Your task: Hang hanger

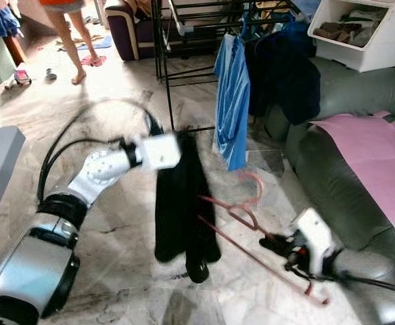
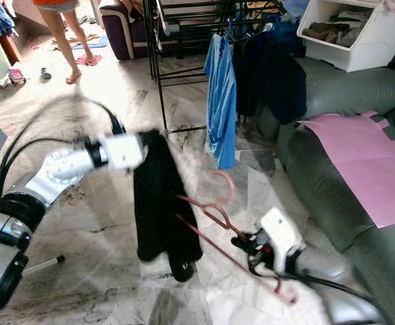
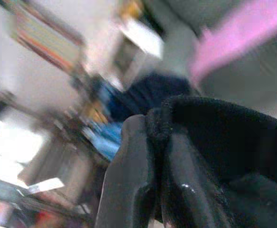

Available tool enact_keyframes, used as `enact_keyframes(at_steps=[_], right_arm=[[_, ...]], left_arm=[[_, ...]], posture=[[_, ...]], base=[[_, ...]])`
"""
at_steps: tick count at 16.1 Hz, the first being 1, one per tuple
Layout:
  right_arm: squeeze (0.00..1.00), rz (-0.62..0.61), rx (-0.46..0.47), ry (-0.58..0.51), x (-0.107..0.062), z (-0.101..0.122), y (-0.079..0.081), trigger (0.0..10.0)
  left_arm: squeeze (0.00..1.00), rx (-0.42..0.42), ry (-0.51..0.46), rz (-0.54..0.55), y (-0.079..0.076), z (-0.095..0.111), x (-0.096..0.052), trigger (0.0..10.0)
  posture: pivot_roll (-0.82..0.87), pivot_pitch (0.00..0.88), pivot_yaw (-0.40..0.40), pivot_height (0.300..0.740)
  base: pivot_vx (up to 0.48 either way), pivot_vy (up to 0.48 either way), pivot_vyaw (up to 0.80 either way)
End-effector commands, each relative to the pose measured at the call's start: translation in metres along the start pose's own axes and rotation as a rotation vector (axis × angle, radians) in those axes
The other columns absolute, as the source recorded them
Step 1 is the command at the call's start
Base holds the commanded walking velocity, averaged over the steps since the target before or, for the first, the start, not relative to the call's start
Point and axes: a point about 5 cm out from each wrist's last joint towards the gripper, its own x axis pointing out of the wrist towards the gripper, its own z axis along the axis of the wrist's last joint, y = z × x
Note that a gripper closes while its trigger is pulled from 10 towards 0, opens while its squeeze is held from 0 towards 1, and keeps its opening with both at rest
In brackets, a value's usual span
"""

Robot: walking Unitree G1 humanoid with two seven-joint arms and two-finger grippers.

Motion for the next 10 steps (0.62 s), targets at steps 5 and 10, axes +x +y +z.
enact_keyframes(at_steps=[5, 10], right_arm=[[0.00, -0.317, 0.286, 0.011, 0.004, -0.014, -0.037, 10.0], [0.00, -0.499, 0.519, -0.181, 0.001, 0.005, -0.067, 10.0]], left_arm=[[0.00, -0.094, -0.027, 0.243, 0.005, 0.006, -0.022, 10.0], [0.00, -0.204, -0.030, 0.254, -0.022, 0.017, -0.022, 10.0]], posture=[[-0.03, 0.077, 0.016, 0.740], [-0.02, 0.080, 0.015, 0.740]], base=[[0.000, 0.000, 0.00], [0.000, 0.000, 0.00]])
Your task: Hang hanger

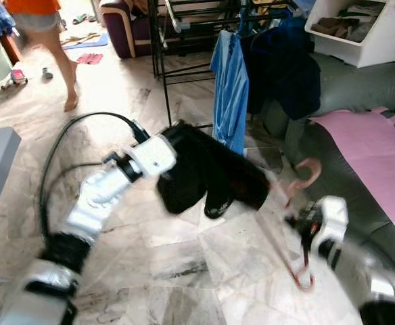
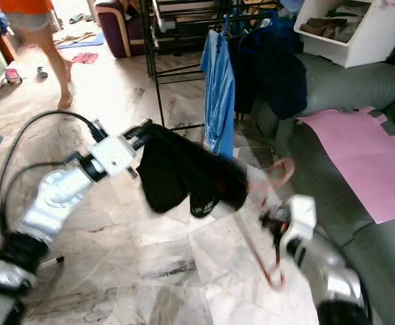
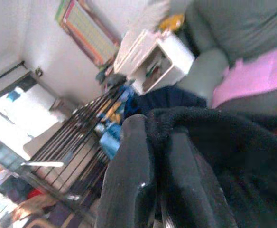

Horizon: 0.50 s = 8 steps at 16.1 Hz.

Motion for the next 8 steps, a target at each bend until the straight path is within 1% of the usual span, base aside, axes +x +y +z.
enact_keyframes(at_steps=[1, 2, 3, 4, 5, 6, 7, 8], right_arm=[[0.00, -0.079, 0.103, -0.145, -0.001, 0.024, -0.008, 10.0], [0.00, -0.066, 0.147, -0.220, 0.001, 0.041, -0.003, 10.0], [0.00, -0.048, 0.171, -0.256, 0.002, 0.050, 0.003, 10.0], [0.00, -0.002, 0.184, -0.320, 0.004, 0.067, 0.016, 10.0], [0.00, 0.060, 0.184, -0.375, 0.004, 0.084, 0.034, 10.0], [0.00, 0.092, 0.137, -0.402, 0.004, 0.093, 0.046, 10.0], [0.00, 0.099, 0.101, -0.416, 0.004, 0.097, 0.050, 10.0], [0.00, 0.023, -0.029, -0.440, 0.006, 0.102, 0.050, 10.0]], left_arm=[[0.00, -0.043, -0.029, -0.013, -0.014, 0.008, -0.001, 10.0], [0.00, -0.078, -0.020, -0.058, -0.032, 0.009, -0.002, 10.0], [0.00, -0.095, -0.016, -0.102, -0.046, 0.010, -0.003, 10.0], [0.00, -0.109, 0.006, -0.163, -0.065, 0.009, -0.004, 10.0], [0.00, -0.123, 0.024, -0.203, -0.081, 0.011, -0.004, 10.0], [0.00, -0.150, 0.014, -0.205, -0.088, 0.016, 0.000, 10.0], [0.00, -0.162, 0.004, -0.204, -0.090, 0.019, 0.002, 10.0], [0.00, -0.193, -0.042, -0.199, -0.094, 0.032, 0.008, 10.0]], posture=[[-0.02, 0.081, 0.020, 0.740], [-0.02, 0.082, 0.025, 0.740], [-0.02, 0.082, 0.026, 0.740], [-0.03, 0.080, 0.029, 0.740], [-0.03, 0.080, 0.029, 0.740], [-0.04, 0.079, 0.030, 0.740], [-0.04, 0.079, 0.030, 0.740], [-0.03, 0.074, 0.024, 0.740]], base=[[0.000, 0.000, 0.00], [0.000, 0.000, 0.00], [0.000, 0.000, 0.00], [0.000, 0.000, 0.00], [0.000, 0.000, 0.00], [0.000, 0.000, 0.00], [0.000, 0.000, 0.00], [0.000, 0.000, 0.00]])
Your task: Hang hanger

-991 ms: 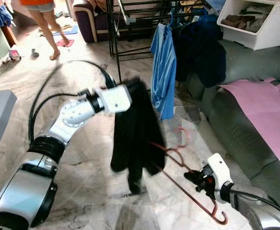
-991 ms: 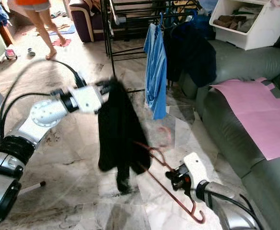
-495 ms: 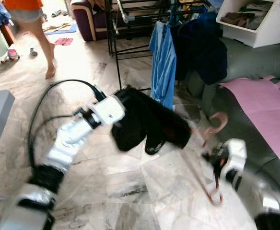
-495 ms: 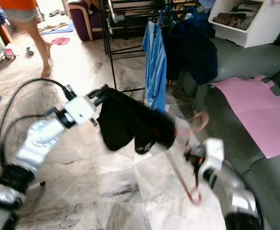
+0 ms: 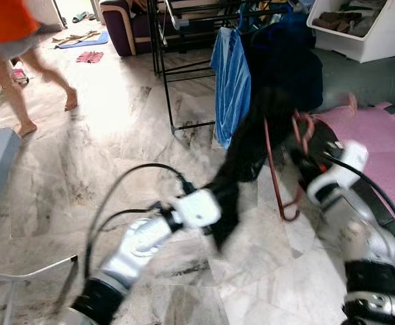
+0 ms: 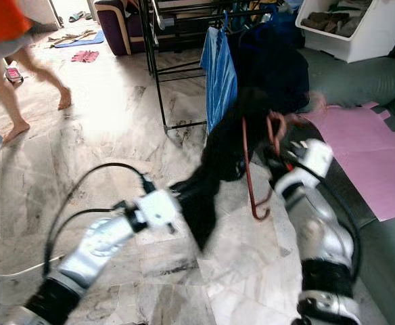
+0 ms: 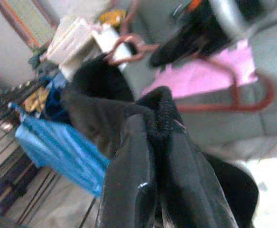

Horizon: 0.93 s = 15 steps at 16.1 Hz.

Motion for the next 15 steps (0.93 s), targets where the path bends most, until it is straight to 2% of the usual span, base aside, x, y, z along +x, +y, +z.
enact_keyframes(at_steps=[1, 4, 5, 6, 7, 9, 10, 11, 12, 14, 15], right_arm=[[0.00, -0.072, -0.035, -0.078, 0.002, 0.016, -0.006, 10.0], [0.00, -0.233, 0.042, -0.154, 0.004, 0.030, -0.025, 10.0], [0.00, -0.349, 0.172, -0.186, 0.004, 0.038, -0.038, 10.0], [0.00, -0.402, 0.232, -0.186, 0.006, 0.039, -0.042, 10.0], [0.00, -0.400, 0.232, -0.187, 0.010, 0.040, -0.039, 10.0], [0.00, -0.194, 0.070, -0.104, 0.023, 0.029, 0.001, 10.0], [0.00, -0.101, -0.020, -0.100, 0.024, 0.024, 0.020, 10.0], [0.00, -0.101, -0.025, -0.112, 0.025, 0.025, 0.022, 10.0], [0.00, -0.116, -0.081, -0.180, 0.026, 0.035, 0.021, 10.0], [0.00, -0.125, -0.104, -0.247, 0.028, 0.047, 0.019, 10.0], [0.00, -0.101, -0.139, -0.294, 0.030, 0.054, 0.024, 10.0]], left_arm=[[0.00, -0.007, -0.051, -0.003, 0.000, 0.012, 0.002, 10.0], [0.00, -0.036, -0.050, -0.035, -0.007, 0.011, -0.006, 10.0], [0.00, -0.045, -0.021, -0.041, -0.011, 0.006, -0.013, 10.0], [0.00, -0.045, -0.003, -0.043, -0.012, 0.003, -0.015, 10.0], [0.00, -0.052, 0.006, -0.044, -0.012, 0.002, -0.016, 10.0], [0.00, -0.053, 0.011, -0.051, -0.014, 0.002, -0.013, 10.0], [0.00, -0.057, 0.009, -0.054, -0.016, 0.003, -0.011, 10.0], [0.00, -0.059, 0.010, -0.055, -0.017, 0.003, -0.011, 10.0], [0.00, -0.080, 0.024, -0.066, -0.020, 0.000, -0.010, 10.0], [0.00, -0.098, 0.042, -0.086, -0.023, -0.005, -0.010, 10.0], [0.00, -0.110, 0.054, -0.110, -0.027, -0.009, -0.007, 10.0]], posture=[[-0.03, 0.074, 0.024, 0.740], [-0.03, 0.069, 0.023, 0.740], [-0.03, 0.065, 0.021, 0.740], [-0.03, 0.059, 0.019, 0.740], [-0.03, 0.052, 0.016, 0.740], [-0.03, 0.038, 0.009, 0.740], [-0.03, 0.034, 0.010, 0.740], [-0.03, 0.034, 0.010, 0.740], [-0.03, 0.028, 0.012, 0.740], [-0.03, 0.021, 0.020, 0.740], [-0.04, 0.018, 0.023, 0.740]], base=[[0.000, 0.000, 0.00], [0.000, 0.000, 0.00], [0.000, 0.000, 0.00], [0.000, 0.000, 0.00], [0.000, 0.000, 0.00], [0.000, 0.000, 0.00], [0.000, 0.000, 0.00], [0.000, 0.000, 0.00], [0.000, 0.000, 0.00], [0.000, 0.000, 0.00], [0.000, 0.000, 0.00]])
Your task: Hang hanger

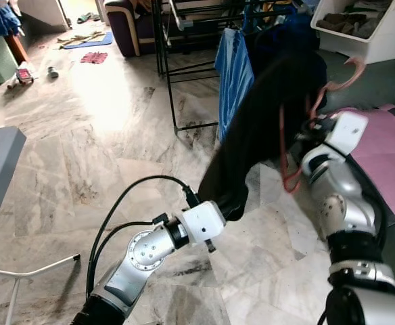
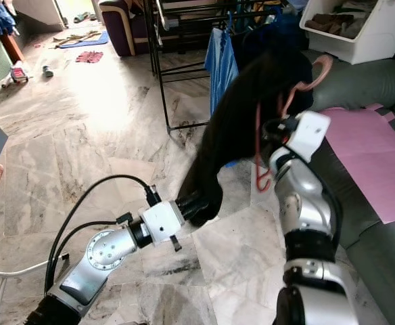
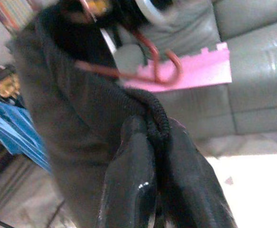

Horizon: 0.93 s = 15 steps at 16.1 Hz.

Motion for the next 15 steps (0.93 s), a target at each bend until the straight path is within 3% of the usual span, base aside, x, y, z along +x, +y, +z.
enact_keyframes(at_steps=[1, 2, 6, 10, 15], right_arm=[[0.00, 0.046, -0.042, -0.115, 0.006, 0.022, 0.010, 10.0], [0.00, 0.075, -0.072, -0.128, 0.006, 0.020, 0.018, 10.0], [0.00, 0.169, -0.137, -0.149, 0.001, 0.014, 0.038, 10.0], [0.00, 0.207, -0.205, -0.167, -0.006, 0.003, 0.039, 10.0], [0.00, 0.256, -0.346, -0.197, -0.016, -0.003, 0.032, 10.0]], left_arm=[[0.69, -0.010, -0.004, -0.049, -0.007, -0.001, 0.007, 10.0], [1.00, -0.033, -0.007, -0.075, -0.011, -0.001, 0.011, 10.0], [1.00, -0.062, 0.000, -0.093, -0.019, -0.004, 0.016, 10.0], [1.00, -0.074, 0.006, -0.102, -0.021, -0.007, 0.014, 10.0], [1.00, -0.053, 0.010, -0.045, -0.004, -0.010, 0.003, 10.0]], posture=[[-0.04, 0.013, 0.023, 0.740], [-0.04, 0.013, 0.023, 0.740], [-0.04, 0.002, 0.015, 0.740], [-0.04, 0.001, 0.014, 0.740], [-0.04, 0.010, 0.019, 0.740]], base=[[0.000, 0.000, 0.00], [0.000, 0.000, 0.00], [0.000, 0.000, 0.00], [0.000, 0.000, 0.00], [0.000, 0.000, 0.00]])
